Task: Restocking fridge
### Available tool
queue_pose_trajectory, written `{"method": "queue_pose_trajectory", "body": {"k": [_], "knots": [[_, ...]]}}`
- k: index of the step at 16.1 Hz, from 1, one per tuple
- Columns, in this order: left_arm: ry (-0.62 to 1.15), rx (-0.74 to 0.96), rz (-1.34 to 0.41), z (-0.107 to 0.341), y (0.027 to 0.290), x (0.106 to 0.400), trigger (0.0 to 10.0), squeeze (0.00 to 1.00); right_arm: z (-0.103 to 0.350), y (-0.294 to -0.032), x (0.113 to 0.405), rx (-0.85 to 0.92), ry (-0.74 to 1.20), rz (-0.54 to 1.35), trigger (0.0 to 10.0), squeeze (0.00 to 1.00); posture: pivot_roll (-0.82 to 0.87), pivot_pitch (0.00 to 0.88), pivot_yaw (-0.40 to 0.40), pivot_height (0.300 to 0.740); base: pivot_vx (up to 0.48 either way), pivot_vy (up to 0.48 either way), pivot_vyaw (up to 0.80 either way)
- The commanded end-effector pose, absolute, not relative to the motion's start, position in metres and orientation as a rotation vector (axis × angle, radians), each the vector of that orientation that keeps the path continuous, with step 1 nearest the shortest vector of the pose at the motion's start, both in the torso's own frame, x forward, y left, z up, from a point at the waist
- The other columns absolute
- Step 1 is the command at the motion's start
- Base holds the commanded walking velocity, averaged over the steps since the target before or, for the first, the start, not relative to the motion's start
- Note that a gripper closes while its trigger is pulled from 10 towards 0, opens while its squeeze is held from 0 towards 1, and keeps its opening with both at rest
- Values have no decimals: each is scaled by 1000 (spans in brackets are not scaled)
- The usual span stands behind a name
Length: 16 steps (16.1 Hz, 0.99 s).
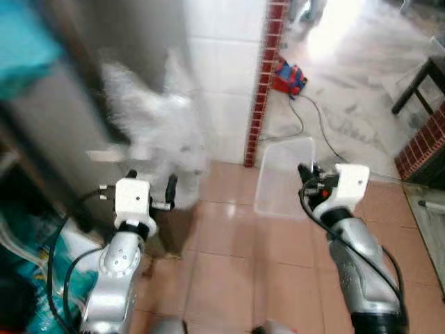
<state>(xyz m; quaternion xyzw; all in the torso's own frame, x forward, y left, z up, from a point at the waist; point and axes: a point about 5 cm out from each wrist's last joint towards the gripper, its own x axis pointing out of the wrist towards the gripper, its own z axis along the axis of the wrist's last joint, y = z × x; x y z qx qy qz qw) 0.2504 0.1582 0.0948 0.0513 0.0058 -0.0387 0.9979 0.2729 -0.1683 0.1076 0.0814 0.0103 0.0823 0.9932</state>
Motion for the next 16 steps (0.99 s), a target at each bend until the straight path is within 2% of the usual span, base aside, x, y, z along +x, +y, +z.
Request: {"method": "queue_pose_trajectory", "body": {"k": [1,7,9,16], "knots": [[12,112,-70,96,161,250,10000,0,114,-164,275,159,-4,186,10000,0,47,44,-9,740,0,480,0],[12,112,-70,96,161,250,10000,0,114,-164,275,159,-4,186,10000,0,47,44,-9,740,0,480,0],[-50,83,8,105,165,253,10000,0,117,-163,277,127,-17,207,10000,0,41,40,-20,740,0,0,0],[-47,73,18,104,165,252,10000,0,117,-163,277,128,-16,205,10000,0,42,42,-17,740,0,-464,0]]}}
